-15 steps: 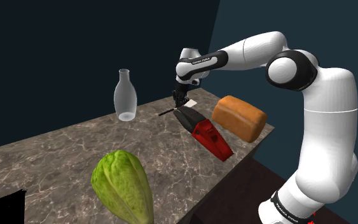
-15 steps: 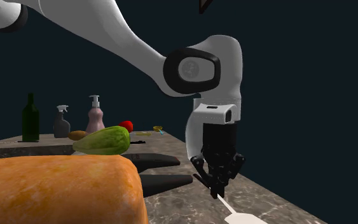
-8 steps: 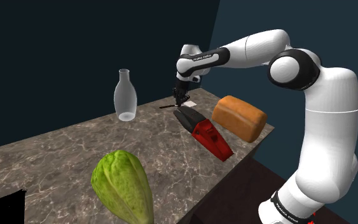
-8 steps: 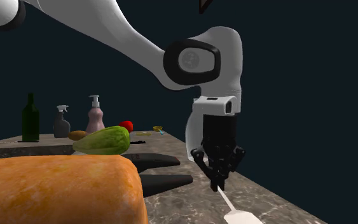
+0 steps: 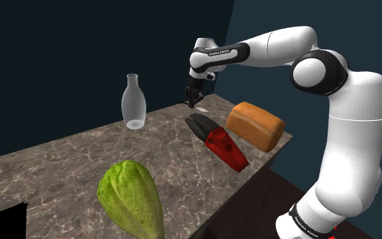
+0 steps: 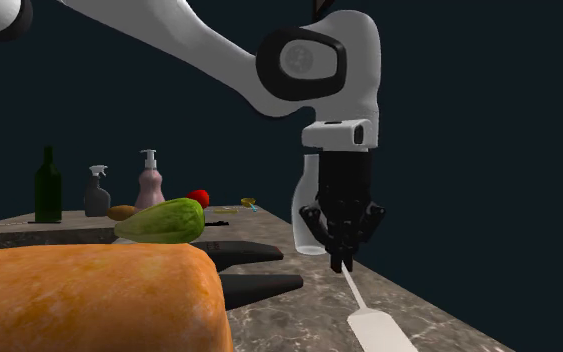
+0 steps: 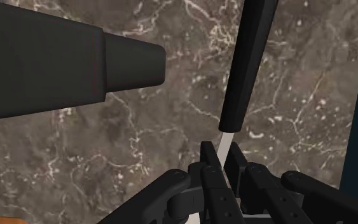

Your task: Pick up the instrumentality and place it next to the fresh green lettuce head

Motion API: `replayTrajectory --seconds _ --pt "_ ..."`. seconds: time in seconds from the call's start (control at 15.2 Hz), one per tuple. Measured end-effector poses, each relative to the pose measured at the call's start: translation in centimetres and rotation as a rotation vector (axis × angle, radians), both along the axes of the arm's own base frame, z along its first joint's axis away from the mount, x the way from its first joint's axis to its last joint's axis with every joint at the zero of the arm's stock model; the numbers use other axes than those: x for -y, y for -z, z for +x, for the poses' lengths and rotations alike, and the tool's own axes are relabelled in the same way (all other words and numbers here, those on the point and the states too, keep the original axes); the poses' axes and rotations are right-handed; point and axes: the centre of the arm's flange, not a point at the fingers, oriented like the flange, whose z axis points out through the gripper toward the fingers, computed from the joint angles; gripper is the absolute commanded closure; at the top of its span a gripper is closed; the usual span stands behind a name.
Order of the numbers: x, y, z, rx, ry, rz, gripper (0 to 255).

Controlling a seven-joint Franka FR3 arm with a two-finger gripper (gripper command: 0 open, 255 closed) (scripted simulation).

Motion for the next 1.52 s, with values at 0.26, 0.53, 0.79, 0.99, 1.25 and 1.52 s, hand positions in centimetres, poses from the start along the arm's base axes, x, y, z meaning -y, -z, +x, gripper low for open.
replayTrajectory --seconds 0.26,0.53,0.79,0.99,1.25,1.52 --pt "0.0 -2.0 0.1 0.0 0.0 0.0 255" --pt "0.0 -4.2 -0.1 0.0 0.0 0.0 255" --pt "0.0 -6.3 0.1 0.0 0.0 0.0 255" --pt "0.0 -7.9 0.1 0.0 0.0 0.0 255" --pt "0.1 -10.0 0.1 0.0 0.0 0.0 255" --pt "0.1 -12.2 0.1 0.0 0.0 0.0 255"
